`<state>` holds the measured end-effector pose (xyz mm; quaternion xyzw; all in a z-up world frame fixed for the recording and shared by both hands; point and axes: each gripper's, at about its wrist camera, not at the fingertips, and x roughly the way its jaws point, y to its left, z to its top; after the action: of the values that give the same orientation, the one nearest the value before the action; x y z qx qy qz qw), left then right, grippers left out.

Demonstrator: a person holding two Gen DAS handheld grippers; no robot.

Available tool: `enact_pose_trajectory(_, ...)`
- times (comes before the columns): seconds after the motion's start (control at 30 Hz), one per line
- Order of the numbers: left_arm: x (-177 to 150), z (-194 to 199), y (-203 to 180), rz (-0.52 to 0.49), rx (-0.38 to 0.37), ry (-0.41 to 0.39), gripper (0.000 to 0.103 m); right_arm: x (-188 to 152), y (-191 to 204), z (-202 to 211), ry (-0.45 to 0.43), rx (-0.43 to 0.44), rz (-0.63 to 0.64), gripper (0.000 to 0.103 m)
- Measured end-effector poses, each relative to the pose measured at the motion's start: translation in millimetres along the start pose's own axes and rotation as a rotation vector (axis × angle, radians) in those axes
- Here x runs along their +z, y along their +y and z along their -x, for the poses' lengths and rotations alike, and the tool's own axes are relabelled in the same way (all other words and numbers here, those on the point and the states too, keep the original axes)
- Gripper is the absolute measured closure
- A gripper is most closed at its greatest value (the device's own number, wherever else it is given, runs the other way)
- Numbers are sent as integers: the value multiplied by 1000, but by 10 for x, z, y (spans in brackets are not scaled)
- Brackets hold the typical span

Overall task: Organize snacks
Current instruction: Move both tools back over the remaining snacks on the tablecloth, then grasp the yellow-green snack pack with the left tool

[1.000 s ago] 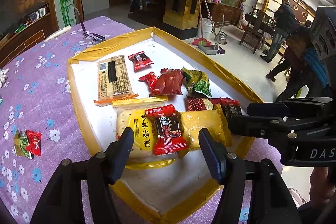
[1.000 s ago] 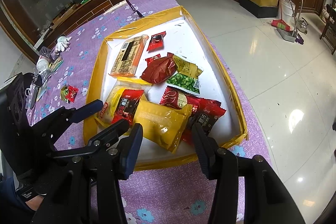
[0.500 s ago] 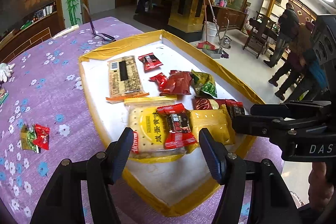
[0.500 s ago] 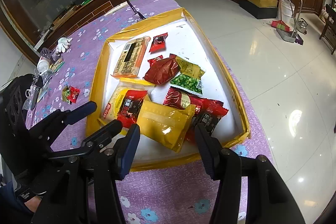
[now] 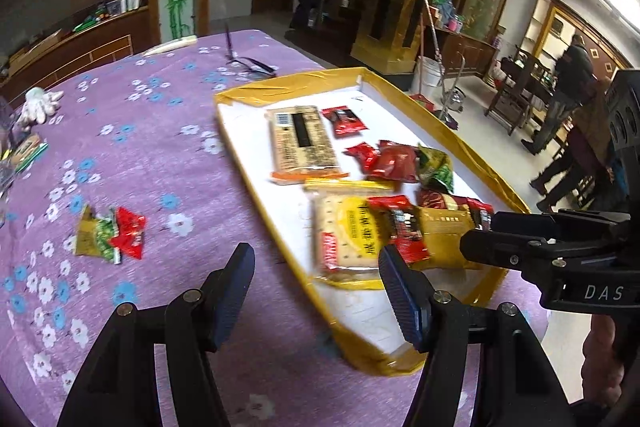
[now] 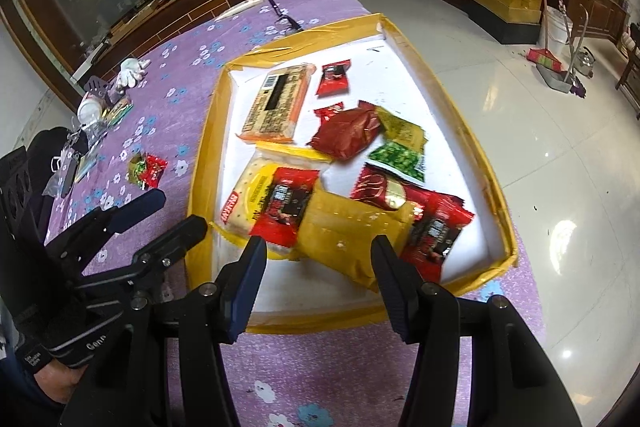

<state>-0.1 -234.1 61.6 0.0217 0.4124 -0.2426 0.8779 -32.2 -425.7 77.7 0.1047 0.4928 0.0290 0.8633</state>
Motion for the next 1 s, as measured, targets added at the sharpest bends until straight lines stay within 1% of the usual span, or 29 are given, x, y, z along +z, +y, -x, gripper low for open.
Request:
enact_pose_trajectory(0.1,-12,53,109,19,9,-7,36,8,88,-16,-5,-3,14,50)
enact_pose_trajectory(0.23,-45,110,270,47,28,-7,36,18,200,-22,-21,-3,29,44)
enact_pose_trajectory(0.33,-85,169,399,72,45,-9,36,25,296,-30,-29,6,44,44)
enact_pose_trajectory(0.6,-303,317,836,165,111,9,36,5,723,-116,-12,86,124,44)
enact_pose_trajectory(0.73,-390,397,1107,225,151,19,36,-22,923,-178,14,120,158,44)
enact_pose_trajectory(0.87,-377,435,1415,275,191,25,36,-49,1049,-213,28,138,178,44)
enact_pose_trajectory(0.93,-333,412,1530,288,195,32,36,-72,1087,-210,30,138,187,44)
enact_pose_trajectory(1.0,-260,373,1631,312,176,33,36,-83,1086,-201,31,134,187,44)
